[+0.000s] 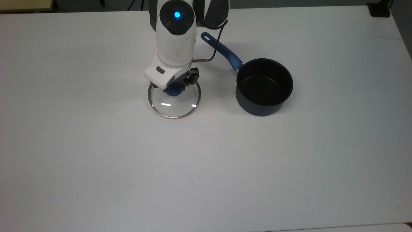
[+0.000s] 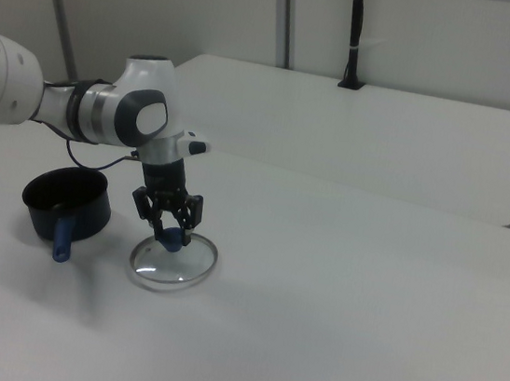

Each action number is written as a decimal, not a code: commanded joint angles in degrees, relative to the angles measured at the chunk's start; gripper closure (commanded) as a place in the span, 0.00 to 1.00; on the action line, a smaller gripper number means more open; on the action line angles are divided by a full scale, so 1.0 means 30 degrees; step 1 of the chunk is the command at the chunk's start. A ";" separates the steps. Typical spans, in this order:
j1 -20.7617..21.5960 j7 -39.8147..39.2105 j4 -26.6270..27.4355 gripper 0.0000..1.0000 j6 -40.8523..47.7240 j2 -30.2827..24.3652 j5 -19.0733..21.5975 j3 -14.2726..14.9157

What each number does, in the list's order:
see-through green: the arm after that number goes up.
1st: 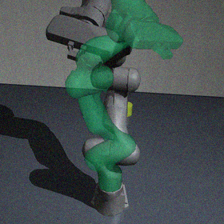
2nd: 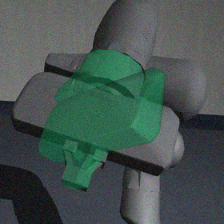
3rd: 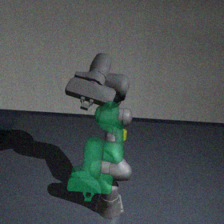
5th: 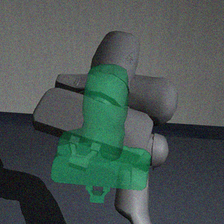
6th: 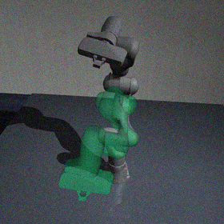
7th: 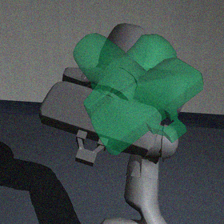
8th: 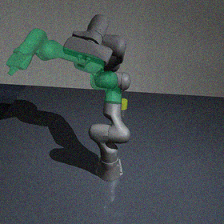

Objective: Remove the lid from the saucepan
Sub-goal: 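Lower the lid flat onto the table and open the gripper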

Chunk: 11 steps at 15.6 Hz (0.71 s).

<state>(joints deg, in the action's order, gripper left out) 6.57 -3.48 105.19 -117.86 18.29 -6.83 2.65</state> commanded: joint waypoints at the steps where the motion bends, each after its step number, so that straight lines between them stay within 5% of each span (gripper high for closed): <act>1: 0.0064 0.1363 0.0268 0.60 -0.0819 0.0464 -0.1120 0.0024; 2: 0.0064 0.1395 0.0268 0.51 -0.0790 0.0523 -0.1297 -0.0004; 4: 0.0035 0.1453 0.0152 0.00 -0.0645 0.0378 -0.1299 -0.0005; 11: 0.0065 0.3122 -0.1630 0.00 0.3365 -0.2518 -0.0307 -0.0063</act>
<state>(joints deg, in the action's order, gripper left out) 6.38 3.04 102.76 -114.51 16.40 -9.44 2.58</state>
